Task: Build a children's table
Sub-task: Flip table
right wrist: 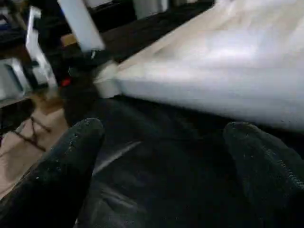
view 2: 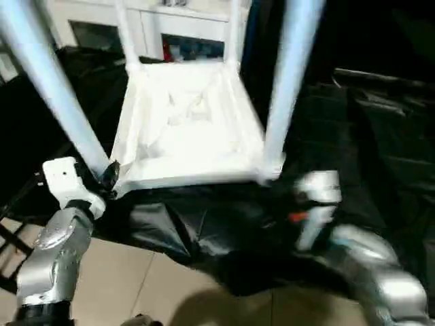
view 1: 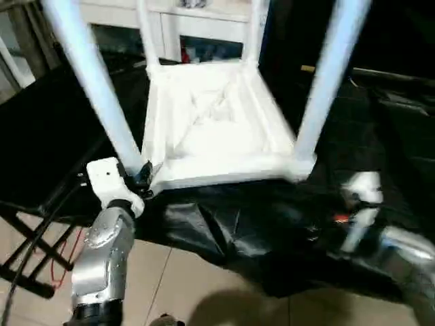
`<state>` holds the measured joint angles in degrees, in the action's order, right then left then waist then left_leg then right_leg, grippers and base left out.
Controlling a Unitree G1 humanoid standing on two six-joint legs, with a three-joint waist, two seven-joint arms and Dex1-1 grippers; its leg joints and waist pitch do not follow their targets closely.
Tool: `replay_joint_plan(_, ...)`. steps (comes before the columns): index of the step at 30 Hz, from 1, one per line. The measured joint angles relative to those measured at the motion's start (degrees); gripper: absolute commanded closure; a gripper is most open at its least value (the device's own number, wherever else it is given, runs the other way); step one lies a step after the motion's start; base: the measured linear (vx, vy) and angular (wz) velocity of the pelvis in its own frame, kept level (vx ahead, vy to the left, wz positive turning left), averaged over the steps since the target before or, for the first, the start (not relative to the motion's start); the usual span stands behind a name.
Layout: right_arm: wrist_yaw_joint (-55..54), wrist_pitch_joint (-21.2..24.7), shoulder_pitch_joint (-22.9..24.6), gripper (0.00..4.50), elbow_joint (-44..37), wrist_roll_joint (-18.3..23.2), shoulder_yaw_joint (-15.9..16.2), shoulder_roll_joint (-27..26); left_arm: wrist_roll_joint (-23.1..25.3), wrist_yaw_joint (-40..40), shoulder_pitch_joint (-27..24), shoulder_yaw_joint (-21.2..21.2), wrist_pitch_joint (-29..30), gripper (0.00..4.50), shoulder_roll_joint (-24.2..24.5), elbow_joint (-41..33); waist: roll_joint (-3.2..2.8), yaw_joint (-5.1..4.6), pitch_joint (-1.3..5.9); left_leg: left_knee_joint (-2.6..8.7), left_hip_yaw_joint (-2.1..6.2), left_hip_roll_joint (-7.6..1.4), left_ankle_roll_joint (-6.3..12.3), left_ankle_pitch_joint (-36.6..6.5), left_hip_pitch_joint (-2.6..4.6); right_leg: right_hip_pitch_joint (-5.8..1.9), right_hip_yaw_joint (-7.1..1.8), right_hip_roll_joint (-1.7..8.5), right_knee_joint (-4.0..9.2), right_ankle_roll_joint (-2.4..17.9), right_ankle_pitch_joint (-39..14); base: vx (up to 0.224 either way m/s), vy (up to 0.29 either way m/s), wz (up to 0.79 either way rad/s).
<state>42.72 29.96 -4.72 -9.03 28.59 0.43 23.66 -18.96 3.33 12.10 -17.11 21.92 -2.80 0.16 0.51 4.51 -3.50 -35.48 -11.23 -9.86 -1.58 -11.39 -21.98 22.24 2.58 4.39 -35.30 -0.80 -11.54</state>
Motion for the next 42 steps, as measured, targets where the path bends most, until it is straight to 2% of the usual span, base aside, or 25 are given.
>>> replay_joint_plan(3,-4.2,2.6,-3.1,0.00,4.0,-3.1,2.3,-2.9,-6.5,-0.3,0.8,-1.0,1.9,2.31,-1.8,0.0,0.54,0.15,-0.23,0.00,0.02,-0.01,-0.01,0.0,-0.17,0.10,0.01,0.00,-0.01,0.0,0.0,0.000,0.000,0.00)
replay_joint_plan(5,-5.1,3.8,-3.5,0.00,5.1,-3.5,2.4,-3.0,-8.2,-0.2,0.8,-1.4,2.4,2.33,-1.9,-0.3,0.91,0.45,-0.28,0.00,0.01,-0.02,-0.02,0.0,-0.22,0.10,0.00,0.00,0.03,0.0,0.0,0.000,0.000,0.00)
replay_joint_plan(7,-5.5,4.8,-3.9,0.00,5.2,-3.0,2.5,-3.4,-8.2,-0.2,0.6,-2.1,3.2,2.36,-1.9,-1.6,1.26,0.58,-0.25,0.00,0.00,-0.02,0.03,0.1,-0.29,0.08,0.00,-0.01,0.15,0.2,0.1,0.000,0.000,0.00)
replay_joint_plan(9,-6.5,5.2,-4.7,0.00,5.2,-1.8,2.5,-4.7,-7.5,-0.4,0.5,-2.1,4.2,2.37,-1.9,-2.7,1.30,0.64,-0.24,0.01,-0.06,-0.01,0.14,0.1,-0.38,0.09,-0.02,0.00,0.31,0.2,0.1,0.000,0.000,0.00)
replay_joint_plan(12,-9.1,5.4,-8.2,0.00,8.0,0.3,1.2,-11.0,-6.6,-0.8,0.2,-2.0,5.0,2.37,-1.9,-4.1,1.30,0.53,-0.25,0.01,-0.14,-0.01,0.36,0.2,-0.64,0.47,-0.06,0.01,0.19,0.2,0.1,0.000,0.000,0.00)
replay_joint_plan(14,-9.2,5.4,-9.3,0.00,8.6,1.3,1.1,-12.7,-6.6,-0.8,0.2,-1.4,5.5,2.37,-1.8,-4.3,1.30,0.94,-0.24,0.01,-0.14,-0.04,0.44,0.3,-0.76,0.60,-0.02,0.01,0.10,0.2,0.1,0.000,0.000,0.00)
replay_joint_plan(19,-11.7,6.3,-14.0,0.00,14.1,6.6,-3.4,-19.0,-7.0,-1.3,0.0,-0.7,6.6,2.37,-1.7,-4.8,1.31,0.86,-0.23,0.00,-0.19,-0.04,0.24,0.3,-0.74,0.60,-0.06,0.02,0.05,0.3,0.2,0.000,0.000,0.00)
replay_joint_plan(23,-14.8,6.2,-17.5,0.00,19.5,8.6,-7.0,-21.6,-7.0,-1.3,0.0,-0.5,7.3,2.37,-1.7,-5.1,1.37,0.91,-0.23,0.00,-0.18,-0.04,0.21,0.3,-0.73,0.59,-0.04,0.03,0.01,0.3,0.2,0.000,0.000,0.00)
replay_joint_plan(29,-15.9,5.6,-22.3,0.00,26.2,12.3,-11.6,-25.5,-7.0,-1.4,-0.9,0.2,8.1,2.37,-1.5,-6.6,1.94,0.73,-0.21,0.00,-0.19,-0.06,0.15,0.4,-0.72,0.67,-0.03,0.03,-0.07,0.3,0.3,0.000,0.000,0.00)
replay_joint_plan(33,-17.6,3.7,-26.7,0.00,32.8,13.0,-14.2,-27.0,-6.9,-1.4,-1.2,1.6,8.7,2.37,-1.4,-7.3,2.69,1.16,-0.12,0.00,-0.22,-0.07,0.11,0.4,-0.73,0.65,-0.03,0.03,-0.06,0.3,0.3,0.000,0.000,0.00)
replay_joint_plan(37,-18.8,1.6,-29.5,0.00,38.3,13.1,-15.8,-28.3,-6.3,-1.3,-1.3,3.0,9.6,2.37,-1.4,-8.0,2.94,1.43,-0.16,0.00,-0.26,-0.07,0.07,0.4,-0.74,0.64,-0.03,0.07,-0.06,0.3,0.3,0.000,0.000,0.00)
replay_joint_plan(42,-21.1,-1.4,-33.6,0.00,44.7,13.6,-19.2,-28.7,-5.7,-1.4,-1.5,5.2,10.6,2.37,-1.3,-8.5,3.14,1.08,-0.22,0.00,-0.27,-0.08,-0.02,0.5,-0.71,0.71,-0.04,0.06,-0.17,0.3,0.4,0.000,0.000,0.00)
